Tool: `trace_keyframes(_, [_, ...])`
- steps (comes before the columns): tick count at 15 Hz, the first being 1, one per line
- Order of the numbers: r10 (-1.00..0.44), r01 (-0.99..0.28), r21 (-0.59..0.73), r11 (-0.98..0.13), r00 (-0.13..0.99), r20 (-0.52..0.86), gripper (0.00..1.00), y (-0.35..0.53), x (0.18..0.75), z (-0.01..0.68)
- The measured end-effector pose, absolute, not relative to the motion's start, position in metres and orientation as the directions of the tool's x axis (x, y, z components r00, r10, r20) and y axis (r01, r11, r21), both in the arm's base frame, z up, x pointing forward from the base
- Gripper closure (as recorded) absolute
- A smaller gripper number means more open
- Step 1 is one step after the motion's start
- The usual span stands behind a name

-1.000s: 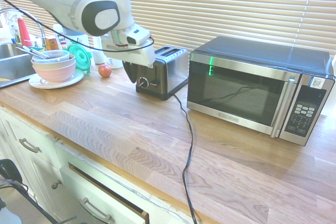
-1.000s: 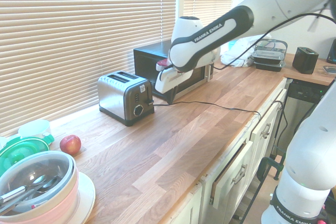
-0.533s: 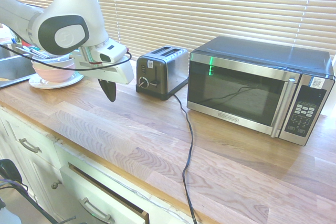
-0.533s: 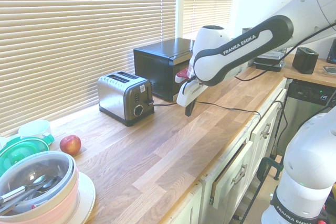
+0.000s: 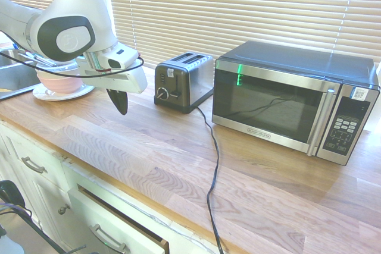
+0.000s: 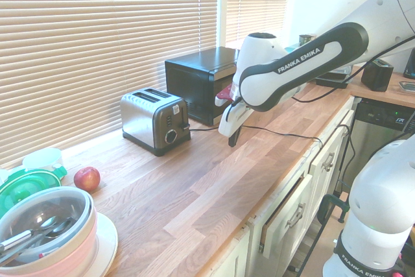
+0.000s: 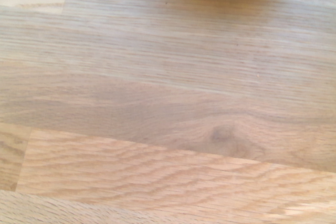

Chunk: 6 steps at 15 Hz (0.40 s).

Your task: Press the toaster

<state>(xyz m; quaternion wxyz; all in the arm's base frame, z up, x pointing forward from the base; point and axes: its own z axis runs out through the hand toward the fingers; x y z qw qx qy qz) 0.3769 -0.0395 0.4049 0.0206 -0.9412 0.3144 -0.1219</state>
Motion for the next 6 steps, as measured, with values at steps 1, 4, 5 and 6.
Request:
trace_keyframes(1, [-0.596,-0.586,-0.115,-0.802,0.773,0.217,0.0,-0.0393,0.377,0.4049])
trace_keyframes(4, [-0.593,-0.584,-0.114,-0.804,0.775,0.217,0.0,-0.0381,0.3771,0.4048])
trace_keyframes(5, [-0.593,-0.583,-0.113,-0.804,0.775,0.218,0.0,-0.0379,0.3771,0.4048])
trace_keyframes(6, [-0.592,-0.582,-0.113,-0.805,0.776,0.218,0.0,-0.0374,0.3771,0.4048])
